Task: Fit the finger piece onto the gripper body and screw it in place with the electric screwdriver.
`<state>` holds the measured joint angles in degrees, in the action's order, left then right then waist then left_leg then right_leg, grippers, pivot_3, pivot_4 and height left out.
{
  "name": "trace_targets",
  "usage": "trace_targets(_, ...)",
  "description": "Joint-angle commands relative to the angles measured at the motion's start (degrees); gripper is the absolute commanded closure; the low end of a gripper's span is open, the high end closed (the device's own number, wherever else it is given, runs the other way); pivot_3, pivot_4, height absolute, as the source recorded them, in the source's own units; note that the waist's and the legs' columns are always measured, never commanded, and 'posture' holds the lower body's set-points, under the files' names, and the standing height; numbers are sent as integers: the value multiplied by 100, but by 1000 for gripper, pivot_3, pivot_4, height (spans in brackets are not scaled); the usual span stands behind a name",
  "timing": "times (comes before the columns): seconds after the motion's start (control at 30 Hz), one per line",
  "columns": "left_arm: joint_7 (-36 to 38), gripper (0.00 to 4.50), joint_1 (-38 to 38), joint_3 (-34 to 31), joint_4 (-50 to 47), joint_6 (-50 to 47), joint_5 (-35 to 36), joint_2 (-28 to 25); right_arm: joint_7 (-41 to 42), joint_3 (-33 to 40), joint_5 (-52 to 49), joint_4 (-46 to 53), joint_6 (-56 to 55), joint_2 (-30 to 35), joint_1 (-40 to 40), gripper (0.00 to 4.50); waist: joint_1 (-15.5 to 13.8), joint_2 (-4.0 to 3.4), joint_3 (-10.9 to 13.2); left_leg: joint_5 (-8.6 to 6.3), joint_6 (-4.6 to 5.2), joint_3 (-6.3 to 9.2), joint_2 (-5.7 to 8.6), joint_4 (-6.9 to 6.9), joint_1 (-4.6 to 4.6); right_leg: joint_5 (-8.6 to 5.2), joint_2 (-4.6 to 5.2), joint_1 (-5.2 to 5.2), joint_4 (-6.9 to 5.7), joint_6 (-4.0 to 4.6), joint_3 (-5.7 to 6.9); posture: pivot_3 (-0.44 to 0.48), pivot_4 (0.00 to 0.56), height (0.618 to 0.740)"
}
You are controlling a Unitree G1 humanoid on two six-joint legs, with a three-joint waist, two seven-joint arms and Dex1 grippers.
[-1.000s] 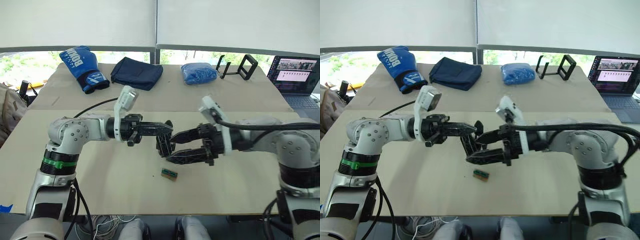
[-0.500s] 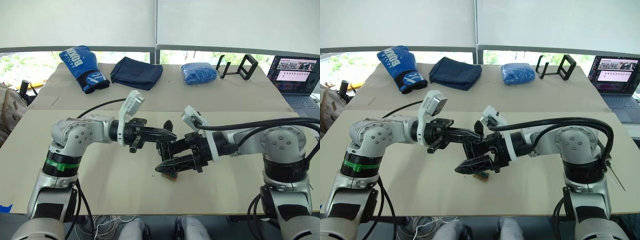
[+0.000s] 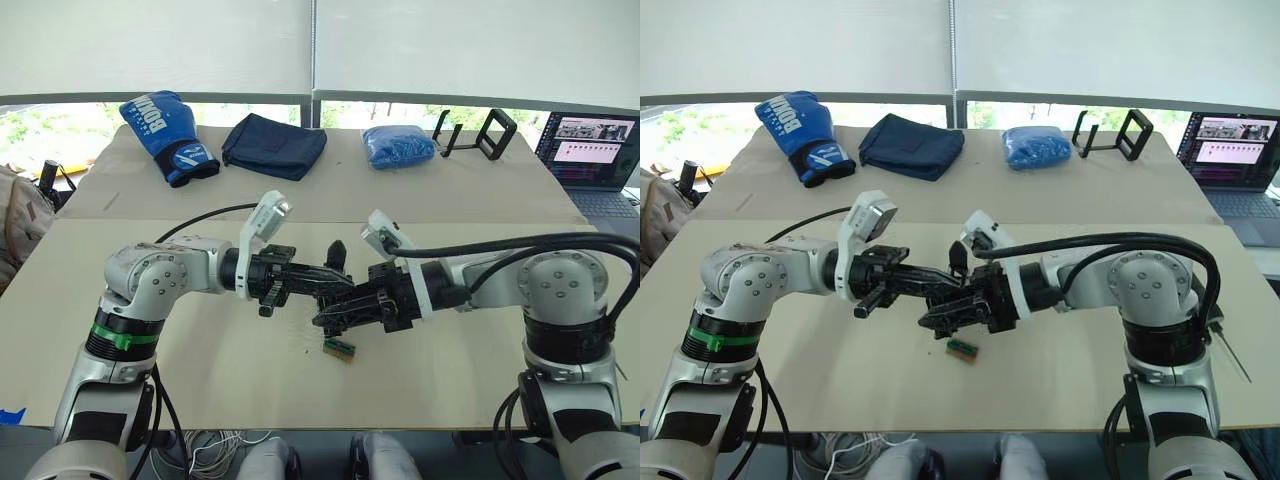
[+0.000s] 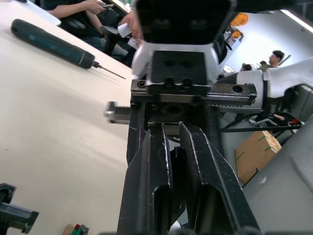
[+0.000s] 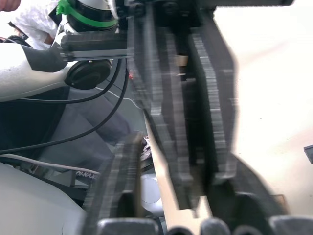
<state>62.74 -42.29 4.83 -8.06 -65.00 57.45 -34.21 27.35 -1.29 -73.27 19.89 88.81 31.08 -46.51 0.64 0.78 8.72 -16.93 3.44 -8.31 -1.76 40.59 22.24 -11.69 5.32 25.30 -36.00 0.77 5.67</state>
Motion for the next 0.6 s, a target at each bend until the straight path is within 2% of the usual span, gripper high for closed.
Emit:
trace_targets(0.03, -3, 4500, -39, -96, -54, 95, -58, 19, 76, 98, -156, 190, -77, 30, -17, 4083, 4, 0, 0, 0, 0, 0, 0, 0, 0, 0, 0, 1, 0, 0, 0, 0, 150, 740)
trace_targets(0.33, -44, 4500, -103, -346, 78, 92, 57, 104, 247, 86, -114, 309, -220, 200, 216, 4082, 1, 0, 0, 0, 0, 0, 0, 0, 0, 0, 0, 0, 0, 0, 0, 0, 150, 740)
trace_targets(0.5, -253, 2267, -30, -593, -12, 112, 182, 211, 321, 106, -59, 423, -425, 277, 425, 4082, 1, 1, 0, 0, 0, 1, -1, 1, 1, 0, 0, 0, 1, 0, -1, 0, 150, 740)
trace_targets(0.6, -207, 727, 27, -680, -31, 183, 137, 147, 417, 162, 62, 505, -637, 345, 534, 4082, 1, 1, 0, 0, 0, 0, -1, 1, 0, 0, -1, 0, -1, -1, -1, 0, 150, 740)
